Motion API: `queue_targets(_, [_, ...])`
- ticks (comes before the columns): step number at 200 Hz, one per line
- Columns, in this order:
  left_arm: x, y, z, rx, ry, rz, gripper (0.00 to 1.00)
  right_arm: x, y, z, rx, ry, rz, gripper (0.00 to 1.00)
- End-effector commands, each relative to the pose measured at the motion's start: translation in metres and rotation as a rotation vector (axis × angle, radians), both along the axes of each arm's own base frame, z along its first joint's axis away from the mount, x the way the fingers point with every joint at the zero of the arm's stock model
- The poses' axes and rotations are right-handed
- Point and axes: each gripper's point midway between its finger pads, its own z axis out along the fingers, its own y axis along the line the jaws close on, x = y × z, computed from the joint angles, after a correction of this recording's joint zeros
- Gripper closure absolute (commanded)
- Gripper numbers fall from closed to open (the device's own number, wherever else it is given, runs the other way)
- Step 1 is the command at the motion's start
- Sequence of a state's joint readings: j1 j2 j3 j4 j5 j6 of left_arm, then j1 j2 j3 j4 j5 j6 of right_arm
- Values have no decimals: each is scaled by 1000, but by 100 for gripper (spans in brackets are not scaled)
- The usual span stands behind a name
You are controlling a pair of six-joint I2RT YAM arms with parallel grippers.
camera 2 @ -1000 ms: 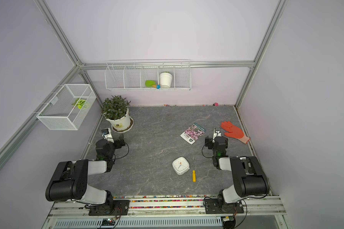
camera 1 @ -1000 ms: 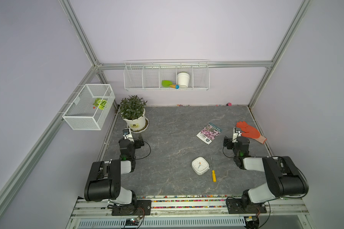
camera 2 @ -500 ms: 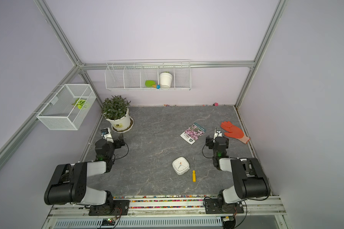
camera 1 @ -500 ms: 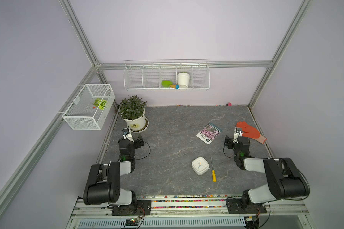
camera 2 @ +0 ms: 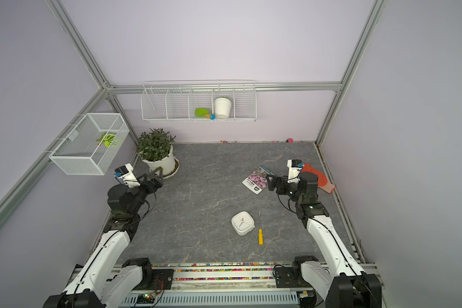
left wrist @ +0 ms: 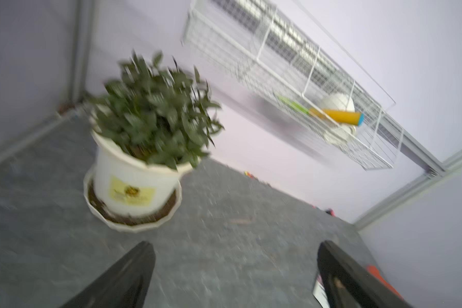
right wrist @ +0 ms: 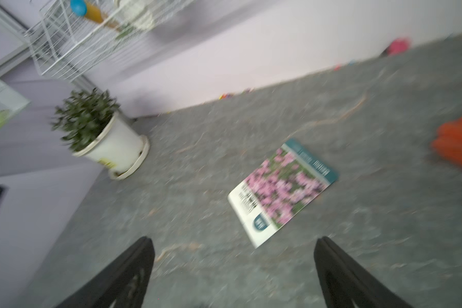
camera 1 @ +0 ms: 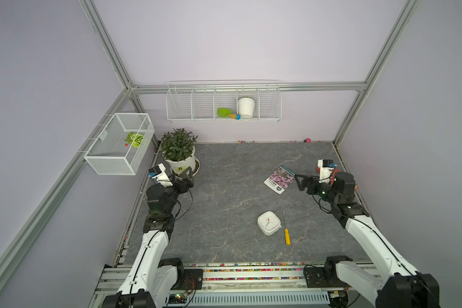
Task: Remove the battery from the alarm
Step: Adjust the alarm at the center of the board.
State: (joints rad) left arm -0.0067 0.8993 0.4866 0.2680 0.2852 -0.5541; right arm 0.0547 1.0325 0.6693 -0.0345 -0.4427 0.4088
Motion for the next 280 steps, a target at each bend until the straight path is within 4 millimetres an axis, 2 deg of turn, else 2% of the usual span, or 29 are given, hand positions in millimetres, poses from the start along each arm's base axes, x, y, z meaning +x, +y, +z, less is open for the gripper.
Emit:
queue_targets(1, [-33,-63,-37,-191,263,-258,0,-54,37,-38,202,382,180,2])
queue_targets(25, [-62,-125,-54,-216,384,-466,1,-78,54,-55,303,567,265,3])
queue_targets(48, [-90,-178,-76,-215,534,-647,3,-92,72,-75,253,650,317,3])
queue_targets(66, [-106,-208,-91,-203,622,-746,7,-98,82,-89,216,734,350,5])
queue_targets(88, [-115,-234,-106,-216,689,-828,12,-98,85,-99,191,787,360,8])
queue_targets(117, [-120,-253,-127,-244,773,-912,25,-96,86,-109,130,839,362,10])
queue_targets(136, [-116,-261,-136,-236,786,-918,26,-75,96,-104,148,788,330,10])
queue_targets(154, [-113,-268,-136,-233,780,-922,28,-65,100,-105,125,780,317,10])
queue_targets(174, [-119,-278,-140,-225,803,-950,28,-74,94,-115,89,802,298,11])
queue_targets(201, [-133,-292,-155,-212,868,-1002,30,-88,87,-126,75,825,278,10])
queue_targets(246, [-144,-310,-166,-215,924,-1057,40,-108,94,-138,94,893,327,10])
queue_targets(280, [-151,-314,-175,-215,969,-1079,45,-122,102,-152,88,963,363,10])
